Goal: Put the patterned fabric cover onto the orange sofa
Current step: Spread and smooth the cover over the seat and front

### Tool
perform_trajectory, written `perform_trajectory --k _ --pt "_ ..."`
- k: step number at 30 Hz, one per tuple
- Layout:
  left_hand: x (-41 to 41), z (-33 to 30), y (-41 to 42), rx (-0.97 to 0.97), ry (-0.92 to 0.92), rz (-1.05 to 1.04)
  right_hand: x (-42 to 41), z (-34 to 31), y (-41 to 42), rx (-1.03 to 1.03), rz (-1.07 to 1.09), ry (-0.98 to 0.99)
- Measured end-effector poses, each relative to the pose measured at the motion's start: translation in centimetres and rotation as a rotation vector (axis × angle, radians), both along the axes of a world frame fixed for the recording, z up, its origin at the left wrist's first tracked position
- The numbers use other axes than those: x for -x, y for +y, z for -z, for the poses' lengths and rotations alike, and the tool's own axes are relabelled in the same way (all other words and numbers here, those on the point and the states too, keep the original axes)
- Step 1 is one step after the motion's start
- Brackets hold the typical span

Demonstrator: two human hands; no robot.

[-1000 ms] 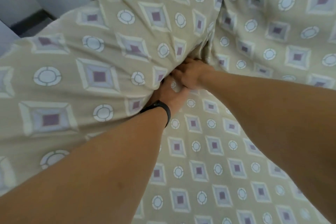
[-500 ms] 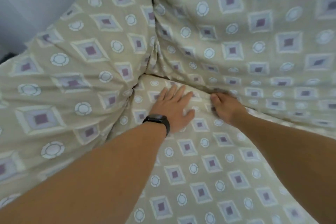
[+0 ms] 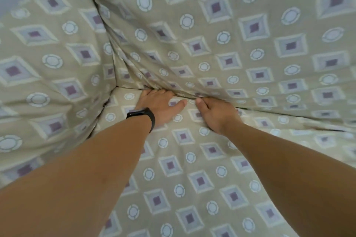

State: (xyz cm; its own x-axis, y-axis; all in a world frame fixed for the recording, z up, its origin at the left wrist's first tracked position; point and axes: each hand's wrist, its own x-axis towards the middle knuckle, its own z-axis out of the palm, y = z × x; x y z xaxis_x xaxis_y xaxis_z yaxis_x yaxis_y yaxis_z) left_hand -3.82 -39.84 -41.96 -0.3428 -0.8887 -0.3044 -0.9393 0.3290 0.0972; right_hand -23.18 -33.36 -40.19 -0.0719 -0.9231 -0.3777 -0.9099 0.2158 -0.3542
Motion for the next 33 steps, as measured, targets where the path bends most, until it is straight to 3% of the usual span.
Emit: perform_trajectory --k 4,7,11,16,18,20,23,28,33 --pt "0.2 -0.7 -0.3 -0.093 -0.059 0.002 2.2 0.0 0.9 0.024 -0.082 -0.069" --pt "2.3 -1.9 1.5 -0.055 -0.147 0.009 8.0 0.0 6.0 0.145 -0.047 0.053" --pt "10.2 -1.8 7.9 -0.036 0.046 0.214 17.1 -0.7 14.3 0.111 0.102 0.247" --pt "16.8 -1.9 6.5 -0.214 0.085 0.188 21.1 -1.1 12.3 -0.016 0.128 0.193" --pt "16.5 -1.0 6.3 -0.212 0.179 0.157 21.0 -1.3 11.2 0.107 0.145 0.125" --pt "16.0 -0.1 6.2 -0.247 0.391 0.04 20.6 -0.9 10.8 0.22 0.185 0.12" --pt "16.5 0.2 5.3 -0.365 0.636 -0.217 19.9 -0.6 9.8 0.299 0.151 0.316" --pt "17.8 0.3 4.4 -0.334 0.587 -0.322 19.4 0.5 11.4 0.676 0.103 0.401" --pt "17.6 -0.7 4.7 -0.405 0.381 -0.204 23.5 2.4 16.0 0.447 0.347 0.309"
